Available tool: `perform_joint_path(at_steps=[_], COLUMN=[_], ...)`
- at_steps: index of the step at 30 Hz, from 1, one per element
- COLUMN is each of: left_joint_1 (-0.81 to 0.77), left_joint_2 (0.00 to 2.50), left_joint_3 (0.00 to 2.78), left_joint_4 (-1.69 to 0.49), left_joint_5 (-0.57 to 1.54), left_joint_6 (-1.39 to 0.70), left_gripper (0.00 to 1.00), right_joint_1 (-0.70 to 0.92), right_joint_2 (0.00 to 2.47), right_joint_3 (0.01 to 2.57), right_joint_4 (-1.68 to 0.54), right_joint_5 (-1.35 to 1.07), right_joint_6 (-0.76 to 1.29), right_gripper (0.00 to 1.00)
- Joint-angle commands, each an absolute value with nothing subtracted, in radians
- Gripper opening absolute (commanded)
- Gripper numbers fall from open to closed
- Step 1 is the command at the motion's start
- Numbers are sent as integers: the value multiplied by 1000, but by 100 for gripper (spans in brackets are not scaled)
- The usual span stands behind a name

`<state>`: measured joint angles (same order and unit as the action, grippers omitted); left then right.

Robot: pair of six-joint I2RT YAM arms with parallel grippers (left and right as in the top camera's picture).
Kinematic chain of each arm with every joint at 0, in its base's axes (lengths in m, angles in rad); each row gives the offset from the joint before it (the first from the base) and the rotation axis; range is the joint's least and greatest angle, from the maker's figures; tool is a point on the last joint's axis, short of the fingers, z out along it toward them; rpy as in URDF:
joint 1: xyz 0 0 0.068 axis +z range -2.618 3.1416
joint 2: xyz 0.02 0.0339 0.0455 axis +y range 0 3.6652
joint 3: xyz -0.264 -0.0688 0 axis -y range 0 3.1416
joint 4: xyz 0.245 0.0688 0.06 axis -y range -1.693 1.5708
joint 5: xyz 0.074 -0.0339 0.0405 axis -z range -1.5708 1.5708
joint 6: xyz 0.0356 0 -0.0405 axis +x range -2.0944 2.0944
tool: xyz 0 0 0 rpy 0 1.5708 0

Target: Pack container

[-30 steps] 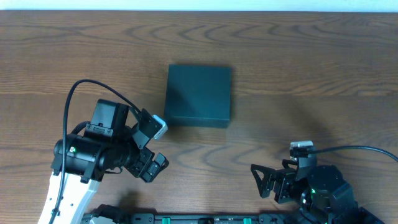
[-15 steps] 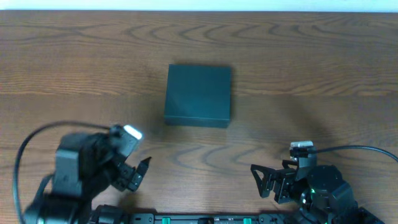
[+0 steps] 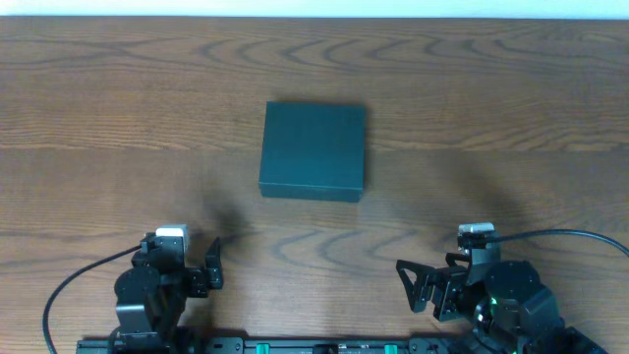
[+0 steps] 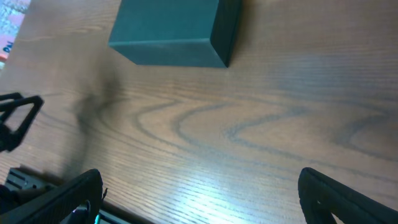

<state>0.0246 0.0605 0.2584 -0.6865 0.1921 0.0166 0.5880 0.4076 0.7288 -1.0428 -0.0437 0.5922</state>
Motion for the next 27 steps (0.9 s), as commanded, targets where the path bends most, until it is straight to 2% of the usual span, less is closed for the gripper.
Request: perform_joint_path(at_steps=[1,10,27], left_joint_1=[29,31,30], left_joint_2=[3,4,4], left_joint_3=[194,158,158], left_joint_4=[-654,-638,-661], left_joint_5=[171,67,67], left_joint_6=[-68,-97,-97], left_gripper=[95,95,95], right_joint_1=[594,594,594], right_joint_2=[407,407,407], right_joint_3=[725,725,725], right_joint_4=[-1044,-1044,-1044], right_joint_5=[-26,-26,-26], right_joint_6=[601,601,601], right_gripper=[99,99,99])
